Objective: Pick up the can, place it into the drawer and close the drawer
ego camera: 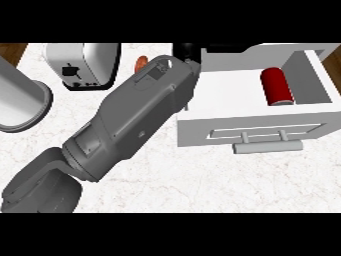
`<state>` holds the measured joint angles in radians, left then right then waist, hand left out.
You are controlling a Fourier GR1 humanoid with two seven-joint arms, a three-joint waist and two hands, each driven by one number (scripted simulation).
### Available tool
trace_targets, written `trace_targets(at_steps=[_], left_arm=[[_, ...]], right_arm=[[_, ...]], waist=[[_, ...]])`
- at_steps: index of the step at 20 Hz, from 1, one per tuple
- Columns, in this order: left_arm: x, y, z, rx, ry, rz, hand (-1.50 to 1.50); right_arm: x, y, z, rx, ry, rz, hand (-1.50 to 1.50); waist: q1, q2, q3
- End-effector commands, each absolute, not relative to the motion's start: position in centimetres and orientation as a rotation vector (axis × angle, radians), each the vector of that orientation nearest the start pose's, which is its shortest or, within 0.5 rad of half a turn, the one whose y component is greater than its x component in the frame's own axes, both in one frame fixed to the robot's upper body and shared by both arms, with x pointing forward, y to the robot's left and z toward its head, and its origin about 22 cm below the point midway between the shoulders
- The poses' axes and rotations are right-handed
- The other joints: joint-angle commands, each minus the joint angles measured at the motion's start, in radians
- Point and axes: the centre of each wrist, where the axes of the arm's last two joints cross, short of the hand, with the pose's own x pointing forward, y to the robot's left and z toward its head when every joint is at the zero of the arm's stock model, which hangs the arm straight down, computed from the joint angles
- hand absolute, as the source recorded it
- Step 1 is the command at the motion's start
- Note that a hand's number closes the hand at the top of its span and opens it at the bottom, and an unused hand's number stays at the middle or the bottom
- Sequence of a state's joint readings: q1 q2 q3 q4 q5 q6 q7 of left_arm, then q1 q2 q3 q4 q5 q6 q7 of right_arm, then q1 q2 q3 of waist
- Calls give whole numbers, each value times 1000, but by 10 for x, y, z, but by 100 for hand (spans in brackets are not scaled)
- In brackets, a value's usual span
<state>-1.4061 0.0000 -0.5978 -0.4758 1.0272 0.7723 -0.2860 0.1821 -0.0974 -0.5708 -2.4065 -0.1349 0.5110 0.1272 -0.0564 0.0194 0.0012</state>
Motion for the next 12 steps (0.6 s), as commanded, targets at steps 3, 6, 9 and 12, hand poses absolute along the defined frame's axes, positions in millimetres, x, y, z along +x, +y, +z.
trace_targets(at_steps=[3, 6, 9, 12], left_arm=[[414, -25, 185, -28, -1772, 131, -150], [420, -23, 192, -15, -1745, 154, -150], [414, -28, 196, -46, -1739, 143, -150], [417, -20, 182, -56, -1714, 144, -150]], right_arm=[[144, -298, 180, -512, -2033, 485, -150], [150, -289, 171, -522, -2018, 590, -150], [177, -276, 171, -630, -1975, 651, -150], [203, -260, 155, -655, -1990, 695, -150]], waist=[[29, 1, -1], [21, -1, 0], [54, -9, -1], [57, -8, -1]])
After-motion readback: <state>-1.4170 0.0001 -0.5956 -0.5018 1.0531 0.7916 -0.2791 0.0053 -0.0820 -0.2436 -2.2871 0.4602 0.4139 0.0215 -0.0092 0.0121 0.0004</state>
